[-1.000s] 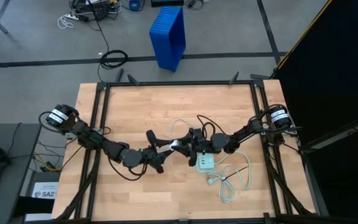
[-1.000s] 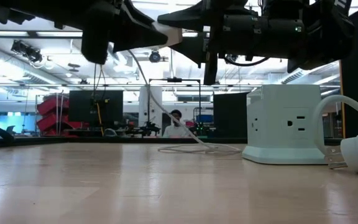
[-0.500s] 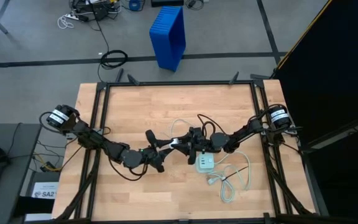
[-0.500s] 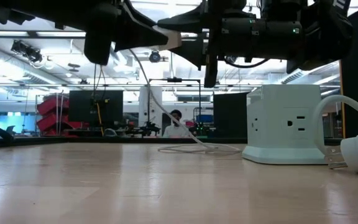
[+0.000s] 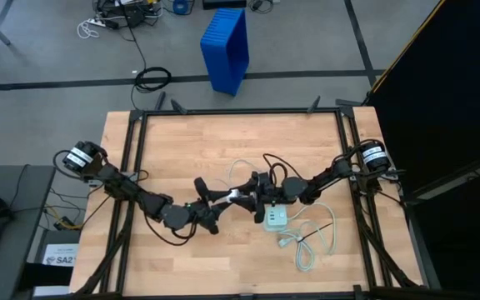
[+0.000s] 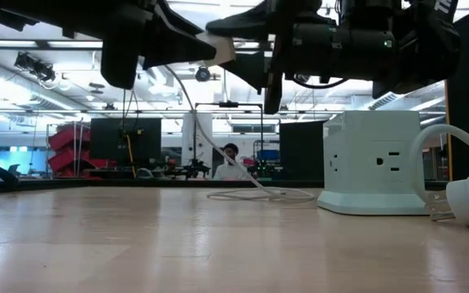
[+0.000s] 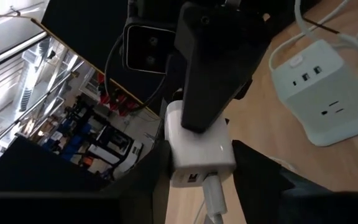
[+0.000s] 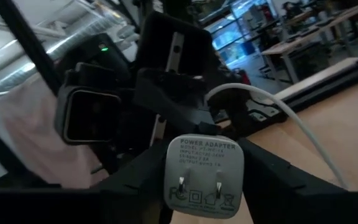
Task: Insert USB
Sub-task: Insert the white charger adapter into the light blue outlet extension
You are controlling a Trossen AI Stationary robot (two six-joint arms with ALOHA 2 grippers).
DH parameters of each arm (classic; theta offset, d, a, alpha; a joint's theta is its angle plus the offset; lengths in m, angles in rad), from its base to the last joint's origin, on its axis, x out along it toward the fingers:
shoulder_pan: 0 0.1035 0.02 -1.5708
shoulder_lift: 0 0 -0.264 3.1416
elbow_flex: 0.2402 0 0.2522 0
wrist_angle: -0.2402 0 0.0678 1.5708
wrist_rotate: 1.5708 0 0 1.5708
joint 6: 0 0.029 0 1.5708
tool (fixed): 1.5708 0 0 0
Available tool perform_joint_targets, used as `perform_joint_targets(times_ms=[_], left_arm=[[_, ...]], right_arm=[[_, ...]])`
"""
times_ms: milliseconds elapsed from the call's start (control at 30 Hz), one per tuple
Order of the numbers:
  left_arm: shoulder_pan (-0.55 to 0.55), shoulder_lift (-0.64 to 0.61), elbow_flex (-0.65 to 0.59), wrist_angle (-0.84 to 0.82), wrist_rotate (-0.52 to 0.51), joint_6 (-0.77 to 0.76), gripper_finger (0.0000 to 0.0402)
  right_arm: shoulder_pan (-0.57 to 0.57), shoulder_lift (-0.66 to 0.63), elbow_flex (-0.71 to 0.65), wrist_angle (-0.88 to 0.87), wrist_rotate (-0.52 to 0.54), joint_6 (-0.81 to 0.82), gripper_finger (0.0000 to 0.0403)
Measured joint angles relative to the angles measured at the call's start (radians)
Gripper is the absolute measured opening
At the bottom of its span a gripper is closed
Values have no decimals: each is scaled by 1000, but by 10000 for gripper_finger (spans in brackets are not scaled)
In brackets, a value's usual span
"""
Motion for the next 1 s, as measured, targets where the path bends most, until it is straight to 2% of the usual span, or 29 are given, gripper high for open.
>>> perform_joint_targets(times_ms=[333, 533, 667, 800, 900, 1000], left_arm=[[-21, 1, 56, -123, -3, -1, 123], [-19, 2, 59, -174, 1, -63, 123], [-10, -9, 59, -269, 122, -163, 123], [13, -36, 59, -303, 292, -269, 123], [29, -38, 59, -316, 404, -341, 123], [51, -38, 69, -359, 453, -438, 123]], right_arm=[[2, -13, 0, 36, -38, -63, 211], [10, -85, -27, 40, -131, -86, 235], [38, -159, -66, 33, -208, -174, 241], [96, -261, -120, -16, -219, -267, 234], [146, -345, -154, -119, -175, -326, 226], [205, -424, -172, -285, -51, -346, 218]])
